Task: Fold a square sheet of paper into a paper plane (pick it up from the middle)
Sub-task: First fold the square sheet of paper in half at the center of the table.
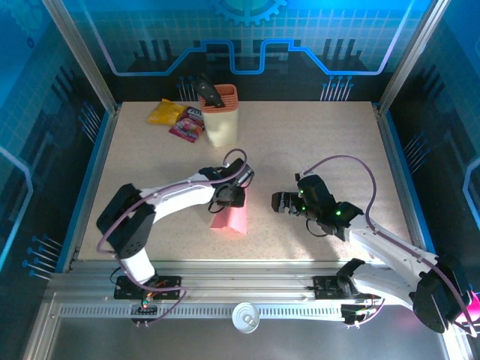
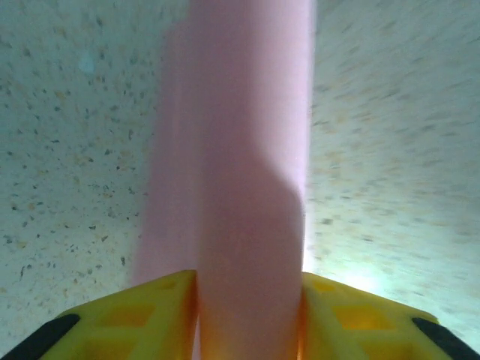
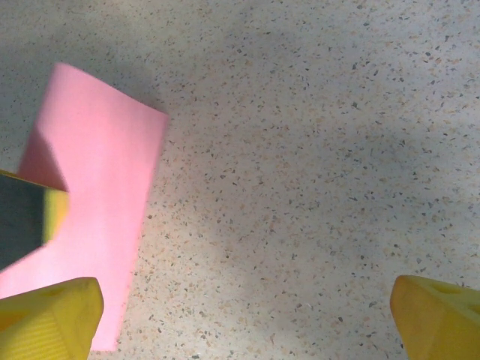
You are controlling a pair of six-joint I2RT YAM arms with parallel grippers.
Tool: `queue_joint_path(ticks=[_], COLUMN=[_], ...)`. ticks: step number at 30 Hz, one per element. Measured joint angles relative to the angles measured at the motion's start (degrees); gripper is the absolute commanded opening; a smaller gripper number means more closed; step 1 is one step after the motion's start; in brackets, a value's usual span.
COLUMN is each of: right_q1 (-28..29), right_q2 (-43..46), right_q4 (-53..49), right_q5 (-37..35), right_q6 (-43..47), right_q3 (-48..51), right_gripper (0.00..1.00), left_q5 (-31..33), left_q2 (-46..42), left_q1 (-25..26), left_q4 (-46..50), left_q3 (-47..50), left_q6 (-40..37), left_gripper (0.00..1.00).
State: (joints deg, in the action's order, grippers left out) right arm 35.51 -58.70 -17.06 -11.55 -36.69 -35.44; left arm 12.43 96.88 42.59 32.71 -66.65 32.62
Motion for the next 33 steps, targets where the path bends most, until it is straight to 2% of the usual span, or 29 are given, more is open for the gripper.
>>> queue_joint_path(ticks=[6,11,16,20,26,33], right_q1=[-0.1,-0.3,-0.4,-0.5,-2.6,-8.8], right_q2=[0.3,1.7,3.1,4.1,5.3,1.0], right_q4=[-0.1,-1.1,-3.5,-5.7,-7.2,-5.9], right_q5=[0.0,0.0,0.0,-0.3,0.7,11.8], right_q6=[0.0,-0.4,-0.4,-0.4,-0.4,-1.9], right_q3=[0.0,0.0,0.0,0.0,-0.2,-0.4], right_gripper=[0.99,0.99,0.99,0.99,0.99,0.99], left_q5=[-5.9,-13.3,-17.0,-16.8,-14.1,-9.5], left_q2=[-9.3,-11.9,-10.5,-7.3,-4.8,-4.8], left_q1=[0.8,2.0,3.0,3.0,3.0,2.7], left_q4=[-5.9,-19.1,-34.5,-41.4,-43.5,-41.6], left_q3=[0.8,7.3,18.1,22.9,23.3,23.3], left_q6=[1.3,6.5,14.1,18.0,18.1,15.4], left_gripper=[0.34,0.38,0.39,0.4,0.47,0.57])
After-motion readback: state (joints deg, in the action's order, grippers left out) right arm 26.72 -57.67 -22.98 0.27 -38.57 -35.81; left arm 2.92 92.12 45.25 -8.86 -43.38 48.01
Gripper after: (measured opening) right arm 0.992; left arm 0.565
